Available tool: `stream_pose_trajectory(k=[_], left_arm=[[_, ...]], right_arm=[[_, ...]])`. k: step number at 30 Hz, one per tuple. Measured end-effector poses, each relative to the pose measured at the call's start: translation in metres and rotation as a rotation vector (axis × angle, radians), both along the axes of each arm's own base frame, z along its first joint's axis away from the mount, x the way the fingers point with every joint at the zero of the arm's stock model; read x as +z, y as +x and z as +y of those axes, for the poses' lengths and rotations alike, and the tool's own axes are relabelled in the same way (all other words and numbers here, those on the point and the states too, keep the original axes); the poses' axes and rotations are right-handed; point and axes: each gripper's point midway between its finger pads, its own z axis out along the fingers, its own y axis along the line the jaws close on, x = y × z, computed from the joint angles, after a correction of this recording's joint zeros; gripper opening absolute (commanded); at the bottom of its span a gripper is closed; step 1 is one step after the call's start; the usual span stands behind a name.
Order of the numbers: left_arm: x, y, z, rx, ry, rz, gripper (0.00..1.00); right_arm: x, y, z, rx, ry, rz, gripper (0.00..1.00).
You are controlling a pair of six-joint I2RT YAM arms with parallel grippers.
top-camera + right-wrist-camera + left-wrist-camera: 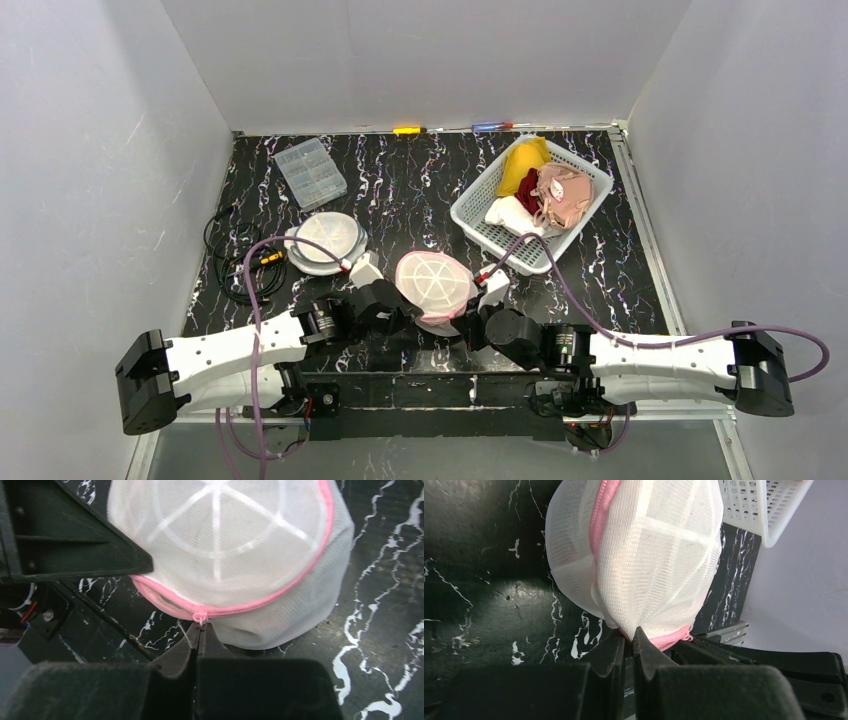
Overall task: Unzip the laundry bag and remove the bra
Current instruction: Unzip the laundry bag at the center of the board.
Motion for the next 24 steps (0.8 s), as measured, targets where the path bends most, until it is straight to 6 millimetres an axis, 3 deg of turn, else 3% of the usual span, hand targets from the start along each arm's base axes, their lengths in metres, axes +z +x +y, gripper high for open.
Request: stream_pose_trajectory(k=[8, 14, 18, 21, 24], left_arm=[[0.009, 0.009, 0.006, -0.081, 0.086, -0.077, 0.0], [0.018, 0.019, -0.004, -0.249, 0.088, -0.162, 0.0], [0.025, 0.036, -0.003, -0.349, 0.064, -0.191, 0.0], [0.042, 0.048, -0.005, -0.444, 0.067, -0.222, 0.0], [0.072, 0.057, -0.017, -0.56, 0.073, -0.292, 0.0]], right_arm=[[-0.004, 0.013, -0.027, -0.101, -0.068, -0.036, 0.01], [0.006, 0.013, -0.03, -0.068, -0.075, -0.08, 0.01], [0.02, 0.012, -0.024, -0.023, -0.08, -0.11, 0.01], [0.032, 0.011, -0.016, -0.001, -0.054, -0.12, 0.01], [0.037, 0.009, -0.008, 0.021, -0.038, -0.122, 0.01]])
